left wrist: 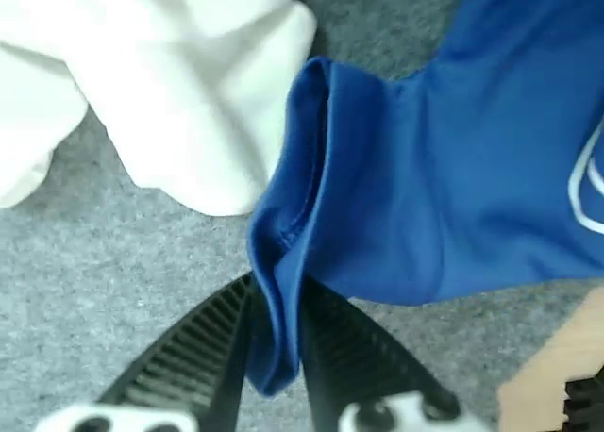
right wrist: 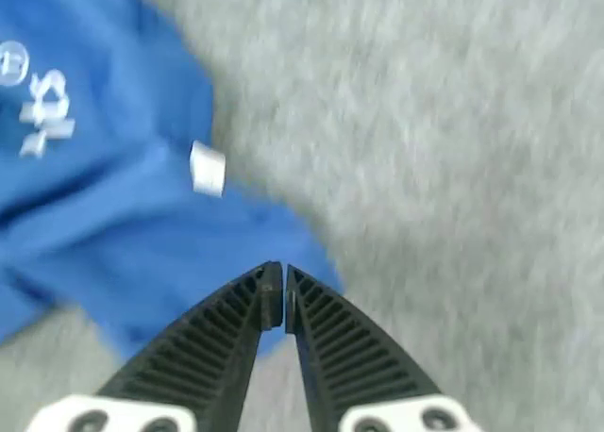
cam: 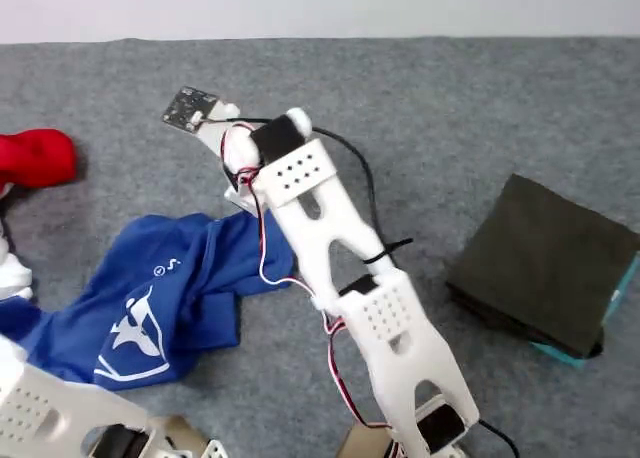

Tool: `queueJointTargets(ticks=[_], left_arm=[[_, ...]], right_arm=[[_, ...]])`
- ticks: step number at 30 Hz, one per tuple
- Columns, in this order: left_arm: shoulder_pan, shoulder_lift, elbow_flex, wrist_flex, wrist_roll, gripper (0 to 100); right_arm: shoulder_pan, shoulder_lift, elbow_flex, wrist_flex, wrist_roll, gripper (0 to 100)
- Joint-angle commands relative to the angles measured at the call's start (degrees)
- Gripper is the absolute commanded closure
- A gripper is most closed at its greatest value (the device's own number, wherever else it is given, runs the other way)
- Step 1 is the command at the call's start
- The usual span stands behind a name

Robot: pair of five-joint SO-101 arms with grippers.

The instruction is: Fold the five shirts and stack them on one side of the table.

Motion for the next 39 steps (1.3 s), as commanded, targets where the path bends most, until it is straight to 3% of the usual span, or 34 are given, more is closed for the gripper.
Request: queueJointTargets(ticks=[1,8,11,15,21,31,39], left_arm=[[2.3,-5.5,1.3,1.3,1.9,100],[5.0,-6.2,1.7,1.2,5.6,100],[5.7,-6.1,1.7,1.2,6.6,100],[6.2,-6.1,1.7,1.2,6.7,100],[7.6,-6.0,1.7,1.1,6.7,100],[8.1,-6.4,1.5,0.8,7.6,100],[8.3,-6.5,1.5,0.8,7.6,100]], right_arm=[[-1.9,4.8,-10.4,-4.9,-0.4,98.7],[-6.1,13.0,-13.3,-10.6,-0.3,98.7],[-6.5,14.4,-13.5,-6.6,0.5,98.7],[-7.0,13.9,-13.2,6.2,4.5,98.7],[-7.0,10.5,-10.4,6.0,5.0,98.8],[-10.6,-6.3,24.9,5.9,4.7,98.8],[-9.3,-20.0,52.0,5.9,5.0,98.8]])
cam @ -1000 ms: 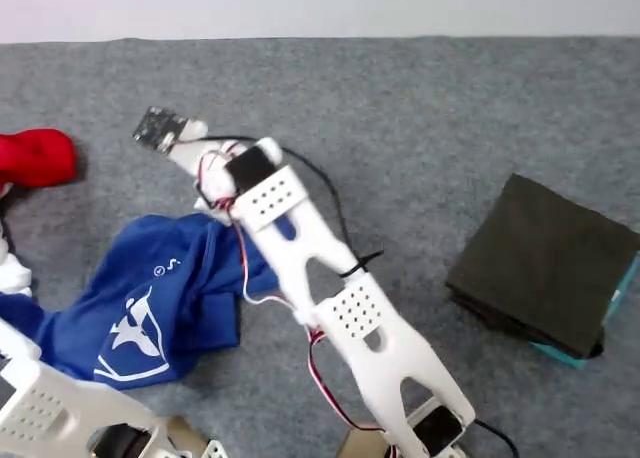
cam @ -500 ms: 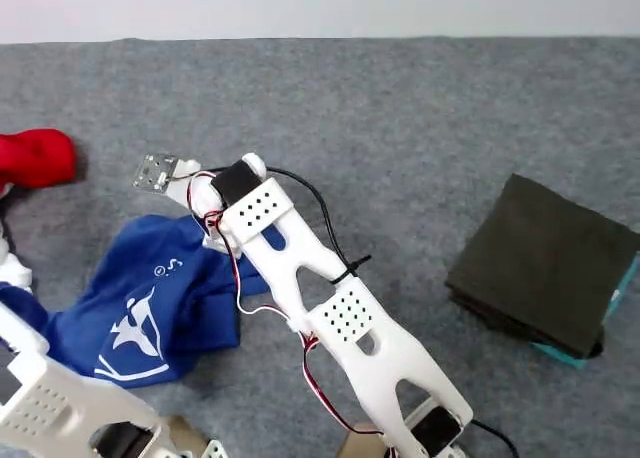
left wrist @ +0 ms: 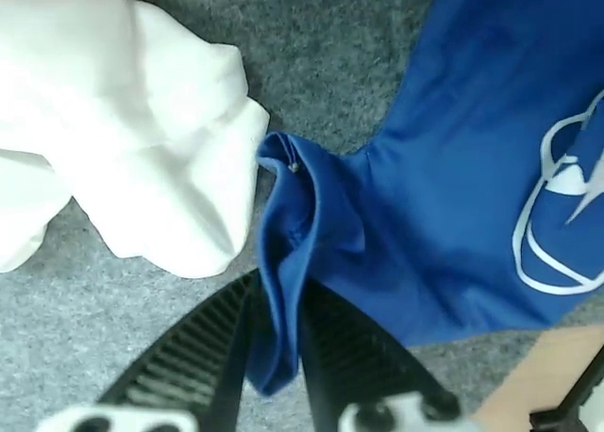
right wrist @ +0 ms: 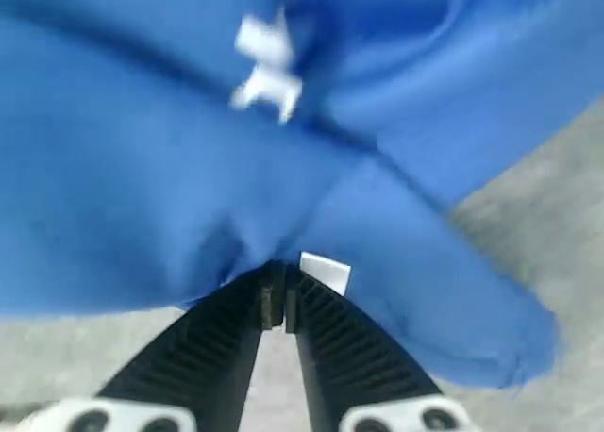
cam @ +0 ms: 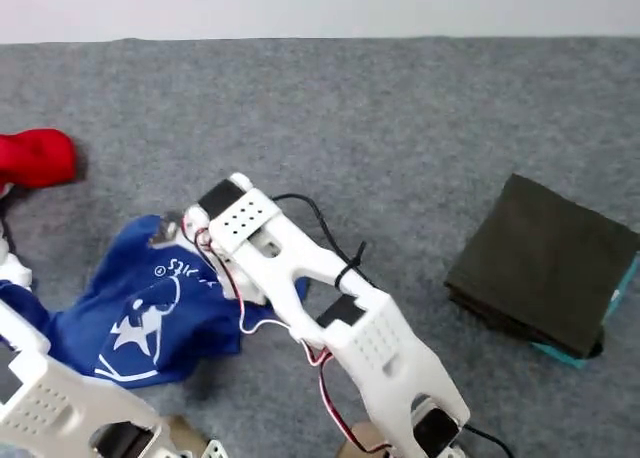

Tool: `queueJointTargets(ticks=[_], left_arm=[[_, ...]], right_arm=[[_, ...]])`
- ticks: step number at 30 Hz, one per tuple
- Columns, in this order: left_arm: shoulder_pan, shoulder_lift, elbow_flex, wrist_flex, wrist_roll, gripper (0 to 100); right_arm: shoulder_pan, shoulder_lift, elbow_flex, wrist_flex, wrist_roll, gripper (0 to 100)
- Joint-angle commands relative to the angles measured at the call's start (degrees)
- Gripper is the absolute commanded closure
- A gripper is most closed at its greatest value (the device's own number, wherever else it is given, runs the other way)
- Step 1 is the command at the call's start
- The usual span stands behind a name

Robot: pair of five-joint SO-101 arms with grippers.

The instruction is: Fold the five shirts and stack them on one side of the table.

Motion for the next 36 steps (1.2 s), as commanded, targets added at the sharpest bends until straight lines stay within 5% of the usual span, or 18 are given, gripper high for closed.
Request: queueJointTargets(ticks=[1,8,17,21,27,36], left_arm=[[0.4,-3.8,-0.3,0.8,0.4,100],[0.4,-3.8,-0.3,0.8,0.4,100],[0.4,-3.8,-0.3,-0.4,0.4,100],[0.4,-3.8,-0.3,-0.4,0.4,100],[0.8,-3.8,-0.3,-0.4,0.4,100],[3.3,-3.8,-0.4,-0.4,0.4,100]], right_arm=[[1.1,-8.9,10.1,2.6,0.5,98.8],[4.4,-17.1,18.0,2.4,0.5,98.8],[4.4,-21.1,2.8,-2.9,0.2,98.3],[4.4,-17.4,-3.1,-12.1,0.2,97.4],[3.8,-7.4,-10.1,-20.0,-1.5,81.6],[-1.5,10.2,-29.0,-22.1,-5.5,80.8]])
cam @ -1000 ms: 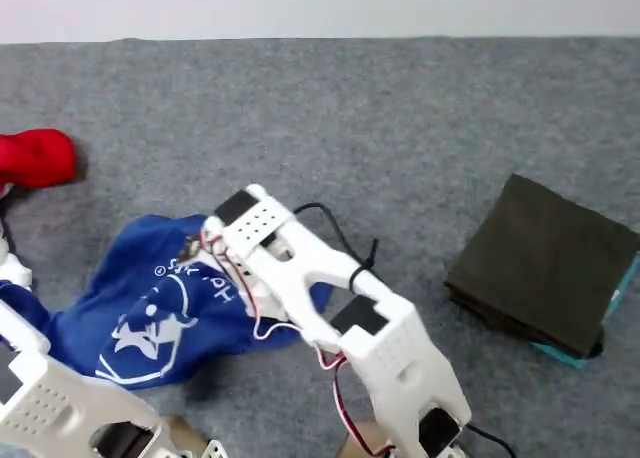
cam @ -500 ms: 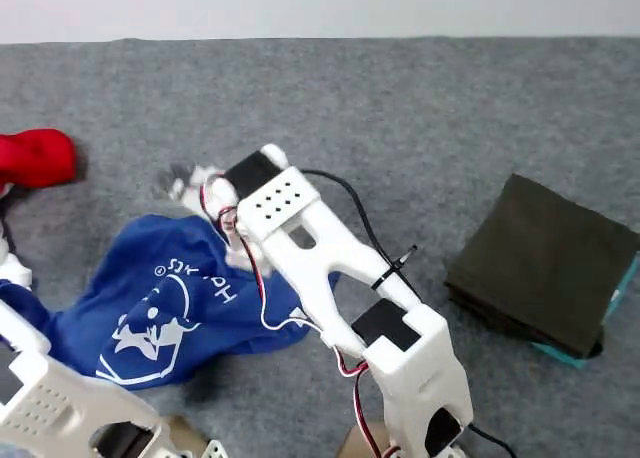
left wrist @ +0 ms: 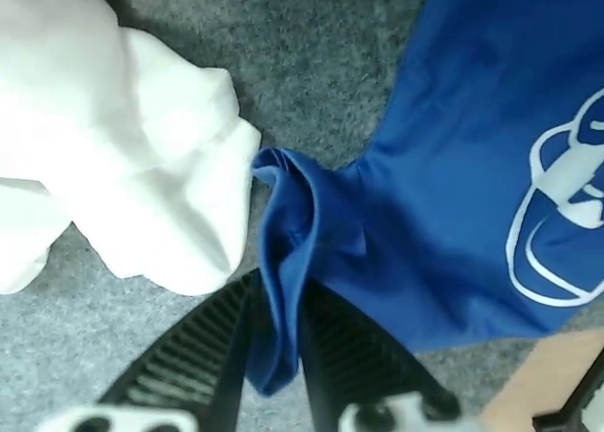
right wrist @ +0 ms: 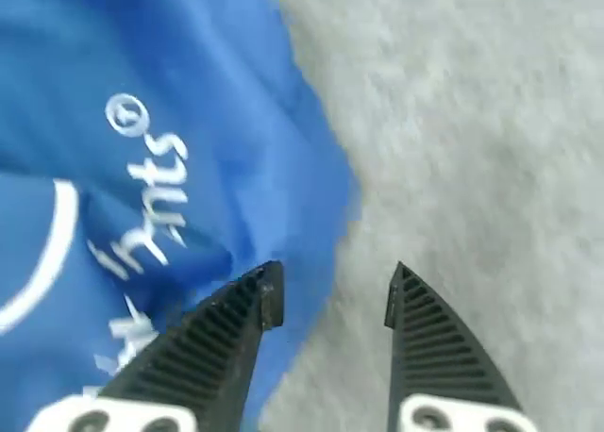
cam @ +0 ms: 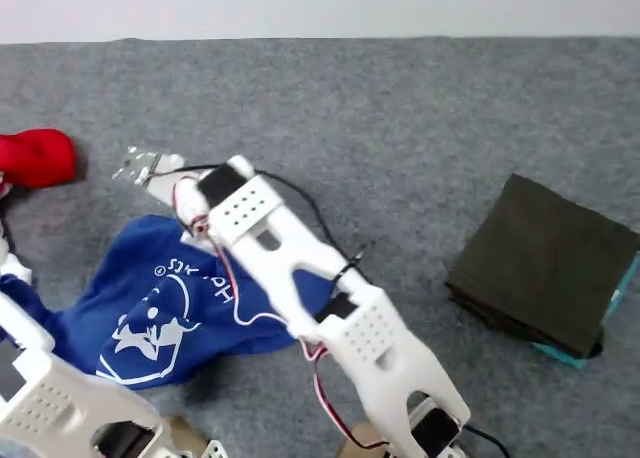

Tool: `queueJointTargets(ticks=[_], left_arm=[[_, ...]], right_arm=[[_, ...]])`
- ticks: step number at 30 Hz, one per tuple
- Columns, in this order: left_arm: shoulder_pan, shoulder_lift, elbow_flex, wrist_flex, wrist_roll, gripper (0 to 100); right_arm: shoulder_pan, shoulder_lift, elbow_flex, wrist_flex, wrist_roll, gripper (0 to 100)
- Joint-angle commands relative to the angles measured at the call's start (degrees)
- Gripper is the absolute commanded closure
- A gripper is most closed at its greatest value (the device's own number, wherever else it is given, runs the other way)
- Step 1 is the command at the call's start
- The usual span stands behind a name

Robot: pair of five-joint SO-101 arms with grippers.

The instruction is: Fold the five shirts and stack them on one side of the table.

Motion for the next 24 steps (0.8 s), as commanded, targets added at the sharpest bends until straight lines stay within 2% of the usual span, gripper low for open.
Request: queueJointTargets(ticks=[1,9,13,16,24], left_arm=[[1.4,-3.5,-0.4,-0.4,0.4,100],[1.7,-3.5,-0.4,-0.4,0.4,100],[1.6,-3.6,-0.5,-0.4,0.4,100],[1.8,-4.8,-1.7,-0.2,0.6,100],[9.1,-13.5,-2.6,-0.2,5.7,100]], right_arm=[[-2.0,4.7,-10.7,-0.8,-0.7,80.8],[-0.4,17.6,-23.4,0.9,-0.6,82.9],[2.4,18.5,-25.1,5.4,6.7,99.7],[4.3,18.2,-28.2,10.4,10.9,99.1],[11.3,17.0,-38.9,19.6,11.1,98.8]])
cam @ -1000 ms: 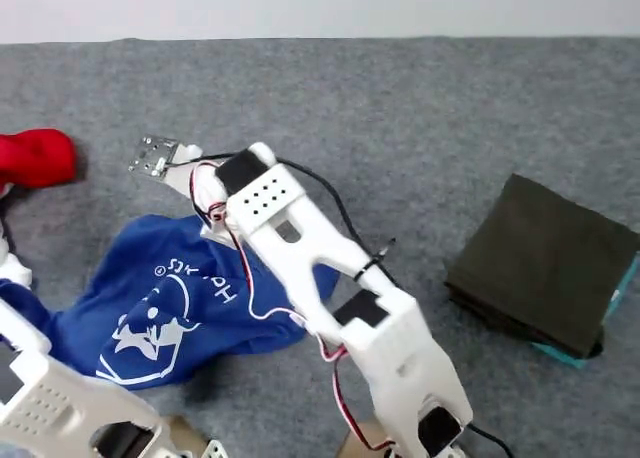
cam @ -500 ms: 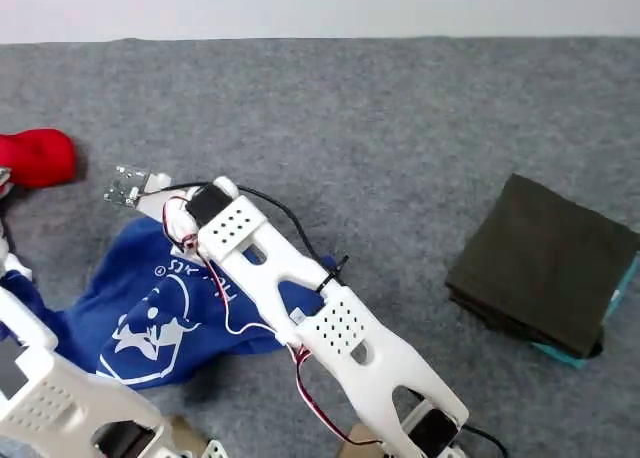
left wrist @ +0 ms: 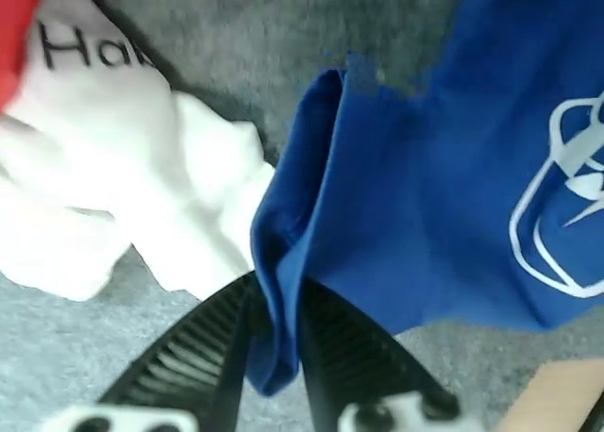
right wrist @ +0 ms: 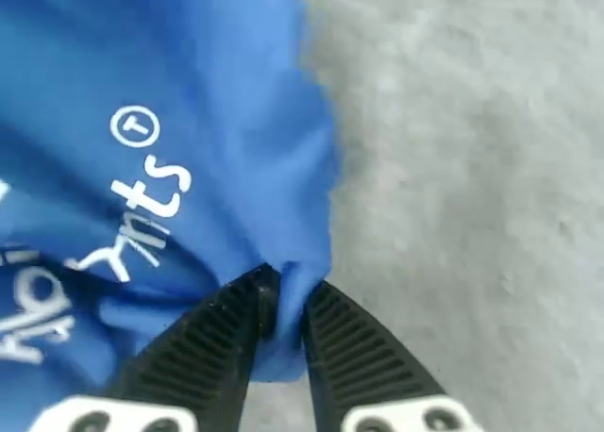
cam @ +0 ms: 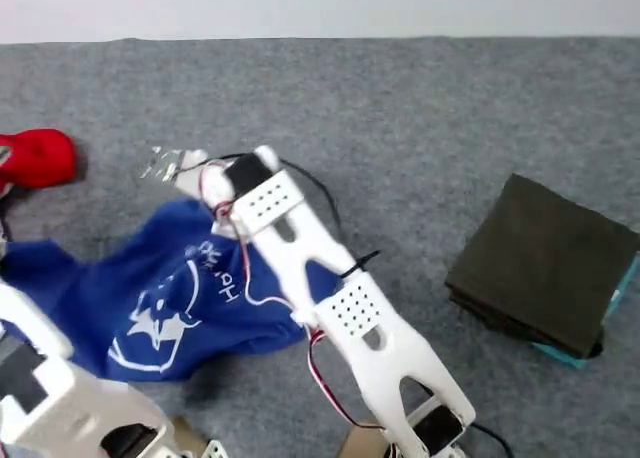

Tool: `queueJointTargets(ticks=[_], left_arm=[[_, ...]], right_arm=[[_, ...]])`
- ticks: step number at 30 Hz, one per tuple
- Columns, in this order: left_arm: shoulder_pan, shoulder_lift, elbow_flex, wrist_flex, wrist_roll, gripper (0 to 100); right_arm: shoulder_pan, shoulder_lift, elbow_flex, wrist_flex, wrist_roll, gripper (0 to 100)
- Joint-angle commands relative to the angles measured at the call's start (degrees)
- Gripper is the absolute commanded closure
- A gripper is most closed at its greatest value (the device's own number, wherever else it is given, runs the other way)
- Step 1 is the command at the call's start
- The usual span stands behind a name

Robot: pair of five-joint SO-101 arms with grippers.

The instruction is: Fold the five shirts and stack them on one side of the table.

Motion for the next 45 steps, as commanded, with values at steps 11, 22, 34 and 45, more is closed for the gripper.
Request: queueJointTargets(ticks=[11,22,34,45], left_arm=[[17.4,-11.3,-1.2,1.7,7.6,99],[18.6,-10.0,6.6,1.7,6.3,99],[18.7,-7.6,7.5,1.7,5.7,99],[18.9,-6.6,7.6,1.6,5.7,99]], right_arm=[[14.9,-8.5,-6.1,7.3,0.7,98.8],[12.4,-22.3,38.6,7.1,0.4,98.8],[12.1,-31.0,44.4,6.9,-2.9,78.6],[12.3,-32.8,35.7,-3.4,-9.0,74.8]])
